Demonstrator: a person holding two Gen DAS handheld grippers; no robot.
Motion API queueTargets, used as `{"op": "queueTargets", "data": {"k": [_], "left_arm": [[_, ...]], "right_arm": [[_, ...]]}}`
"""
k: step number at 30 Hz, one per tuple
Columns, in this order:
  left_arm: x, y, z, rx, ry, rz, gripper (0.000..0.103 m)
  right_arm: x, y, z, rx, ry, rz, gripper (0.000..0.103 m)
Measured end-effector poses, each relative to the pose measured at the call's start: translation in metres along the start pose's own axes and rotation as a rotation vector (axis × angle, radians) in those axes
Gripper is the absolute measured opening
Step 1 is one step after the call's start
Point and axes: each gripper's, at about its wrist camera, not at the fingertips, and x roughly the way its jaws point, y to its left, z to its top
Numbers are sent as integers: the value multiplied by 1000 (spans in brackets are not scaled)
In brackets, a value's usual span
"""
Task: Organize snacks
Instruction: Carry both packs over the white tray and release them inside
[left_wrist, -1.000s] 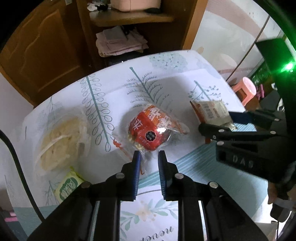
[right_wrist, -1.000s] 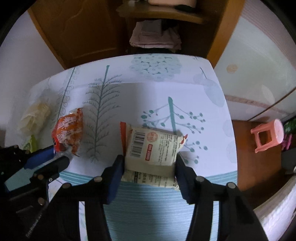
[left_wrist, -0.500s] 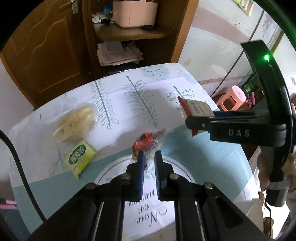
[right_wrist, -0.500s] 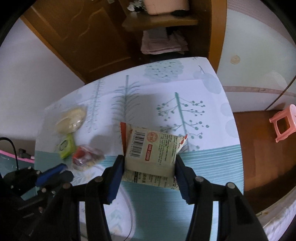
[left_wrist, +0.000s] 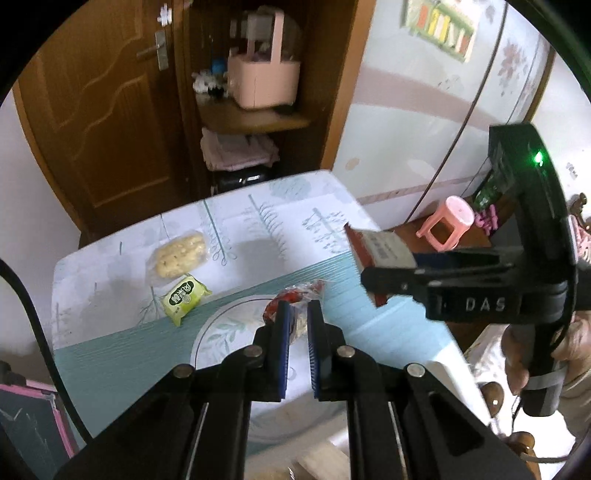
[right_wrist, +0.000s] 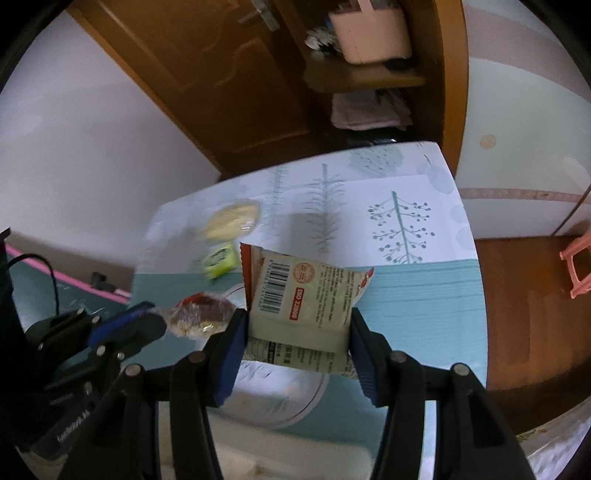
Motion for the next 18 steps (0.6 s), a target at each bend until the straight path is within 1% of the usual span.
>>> {"op": "queueTargets", "data": {"k": [4,8,12,15,18], "left_arm": [[-53,-25,-20,-2,-22,-12,7],[-95,-49,-48,-3,-30,-12,7],[-124,-72,-79,-17,-13,1,7],[-136,-87,-97,-15,-7,26,7],[-142,-104,-116,0,11,66,7]], "right_arm": [[-37,18,-23,-33,-14,56,53],[-73,36,-60,-85,-13,99,53],[-96,47,-97,-123,-5,113,54],[-106,53,-120,-140,8,123,54],[-113,61,-141,-177,11,107,54]]}}
